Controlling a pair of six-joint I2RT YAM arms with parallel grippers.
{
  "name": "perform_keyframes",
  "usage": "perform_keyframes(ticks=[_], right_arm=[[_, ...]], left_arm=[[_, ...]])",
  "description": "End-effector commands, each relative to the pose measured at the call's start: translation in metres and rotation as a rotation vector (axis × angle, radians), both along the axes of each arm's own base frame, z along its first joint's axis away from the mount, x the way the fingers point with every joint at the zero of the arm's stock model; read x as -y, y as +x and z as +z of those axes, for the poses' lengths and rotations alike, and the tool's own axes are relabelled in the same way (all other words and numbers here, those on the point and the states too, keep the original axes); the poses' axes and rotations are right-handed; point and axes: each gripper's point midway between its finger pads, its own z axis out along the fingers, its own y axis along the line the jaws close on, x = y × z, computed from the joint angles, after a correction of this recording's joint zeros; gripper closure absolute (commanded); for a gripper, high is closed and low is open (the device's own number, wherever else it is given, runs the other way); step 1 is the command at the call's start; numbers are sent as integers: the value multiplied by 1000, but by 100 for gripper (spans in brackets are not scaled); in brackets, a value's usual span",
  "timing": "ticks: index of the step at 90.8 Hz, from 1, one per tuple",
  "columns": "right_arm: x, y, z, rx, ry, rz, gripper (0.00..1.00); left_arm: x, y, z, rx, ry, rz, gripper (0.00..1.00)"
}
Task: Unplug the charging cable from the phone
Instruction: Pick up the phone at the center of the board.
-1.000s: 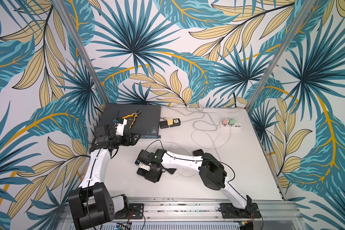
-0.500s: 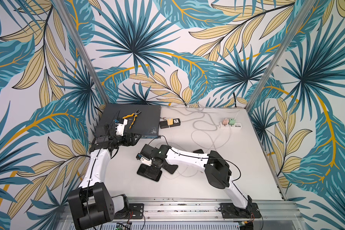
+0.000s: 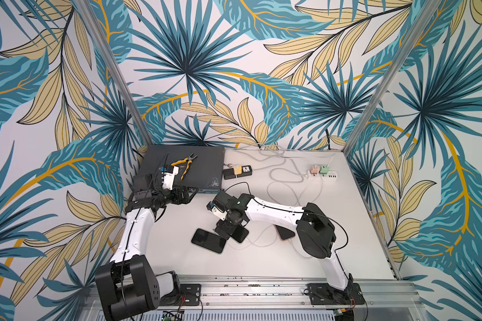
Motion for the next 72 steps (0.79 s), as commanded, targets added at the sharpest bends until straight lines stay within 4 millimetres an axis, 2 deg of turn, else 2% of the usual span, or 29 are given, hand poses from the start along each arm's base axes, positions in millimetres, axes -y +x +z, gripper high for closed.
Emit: perform_keyframes(ticks=[1, 43, 72], right_arm=[[5, 3, -10, 4, -17, -31, 1], [14, 11, -41, -3, -83, -71, 1], [20, 11, -57, -12, -119, -76, 8]], left_arm=[[-1, -2, 5, 40, 12, -7, 0], [0, -3, 5, 42, 11, -12, 0], [1, -3, 5, 44, 6, -19, 0]])
